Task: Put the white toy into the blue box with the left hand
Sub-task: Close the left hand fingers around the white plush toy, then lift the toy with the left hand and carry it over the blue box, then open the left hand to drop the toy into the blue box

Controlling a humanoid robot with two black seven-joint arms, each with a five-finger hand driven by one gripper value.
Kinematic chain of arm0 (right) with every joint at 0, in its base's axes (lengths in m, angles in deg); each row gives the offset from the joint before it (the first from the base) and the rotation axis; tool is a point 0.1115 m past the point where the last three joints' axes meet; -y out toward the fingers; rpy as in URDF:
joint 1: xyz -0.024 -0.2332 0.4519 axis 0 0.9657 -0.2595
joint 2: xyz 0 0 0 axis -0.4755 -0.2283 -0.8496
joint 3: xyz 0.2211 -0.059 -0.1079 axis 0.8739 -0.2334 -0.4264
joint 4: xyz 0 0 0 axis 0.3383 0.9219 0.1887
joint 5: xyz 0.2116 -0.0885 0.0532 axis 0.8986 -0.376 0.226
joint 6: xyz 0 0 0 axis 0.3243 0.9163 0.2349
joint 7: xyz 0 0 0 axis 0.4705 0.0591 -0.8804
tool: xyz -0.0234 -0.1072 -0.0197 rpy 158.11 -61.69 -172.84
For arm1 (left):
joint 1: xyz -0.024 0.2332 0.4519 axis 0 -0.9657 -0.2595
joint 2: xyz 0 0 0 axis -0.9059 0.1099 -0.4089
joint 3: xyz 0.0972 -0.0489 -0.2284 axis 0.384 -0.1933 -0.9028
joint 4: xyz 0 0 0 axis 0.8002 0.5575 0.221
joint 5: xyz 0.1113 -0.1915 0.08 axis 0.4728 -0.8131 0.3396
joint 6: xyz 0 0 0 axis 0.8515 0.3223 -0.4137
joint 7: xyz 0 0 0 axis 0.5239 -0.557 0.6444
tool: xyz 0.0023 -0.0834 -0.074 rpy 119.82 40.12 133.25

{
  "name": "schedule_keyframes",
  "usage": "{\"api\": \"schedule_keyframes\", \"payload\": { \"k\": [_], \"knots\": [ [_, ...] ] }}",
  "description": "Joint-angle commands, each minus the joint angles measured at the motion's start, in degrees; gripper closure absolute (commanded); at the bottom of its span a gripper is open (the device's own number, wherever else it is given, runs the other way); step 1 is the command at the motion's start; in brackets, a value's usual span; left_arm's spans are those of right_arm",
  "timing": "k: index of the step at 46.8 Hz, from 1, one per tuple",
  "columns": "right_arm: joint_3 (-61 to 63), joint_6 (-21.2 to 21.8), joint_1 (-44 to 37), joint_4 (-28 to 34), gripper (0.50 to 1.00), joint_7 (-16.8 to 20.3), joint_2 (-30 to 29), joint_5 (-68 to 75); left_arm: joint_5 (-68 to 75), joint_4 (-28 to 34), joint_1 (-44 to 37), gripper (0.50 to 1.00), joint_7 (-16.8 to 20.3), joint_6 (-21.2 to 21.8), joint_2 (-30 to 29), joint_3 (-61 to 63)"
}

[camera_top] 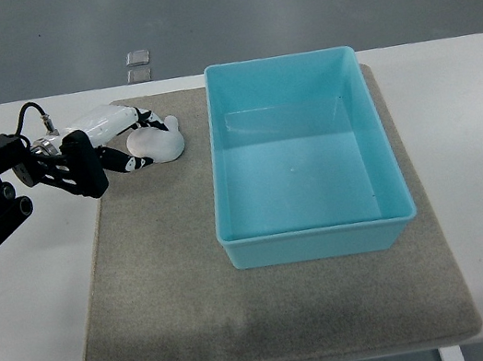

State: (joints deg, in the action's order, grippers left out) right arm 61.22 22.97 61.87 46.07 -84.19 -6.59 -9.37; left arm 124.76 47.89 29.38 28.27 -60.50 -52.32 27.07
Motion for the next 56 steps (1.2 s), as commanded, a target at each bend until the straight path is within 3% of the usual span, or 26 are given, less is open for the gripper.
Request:
{"api": "schedule_keyframes", "payload": {
  "k": [1,13,27,45,56],
  "knots": [
    [0.0,0.0,0.0,0.0,0.564,0.05,0.0,0.0,-0.34,0.01,0.06,1.0,0.0,0.07,0.0,-0.08],
    [0.0,0.0,0.0,0.0,0.564,-0.04,0.0,0.0,-3.59,-0.17,0.59,1.0,-0.17,0.33,-0.09,-1.92],
    [0.0,0.0,0.0,0.0,0.564,-0.04,0.0,0.0,-7.55,-1.22,6.82,1.0,-0.09,0.77,-0.79,-8.51],
    [0.0,0.0,0.0,0.0,0.564,0.05,0.0,0.0,-7.29,-19.05,7.01,1.0,-0.17,0.25,0.78,-8.25],
    [0.0,0.0,0.0,0.0,0.564,-0.04,0.0,0.0,-6.5,-20.29,4.46,1.0,-0.17,-0.37,6.59,-1.93]
  ]
}}
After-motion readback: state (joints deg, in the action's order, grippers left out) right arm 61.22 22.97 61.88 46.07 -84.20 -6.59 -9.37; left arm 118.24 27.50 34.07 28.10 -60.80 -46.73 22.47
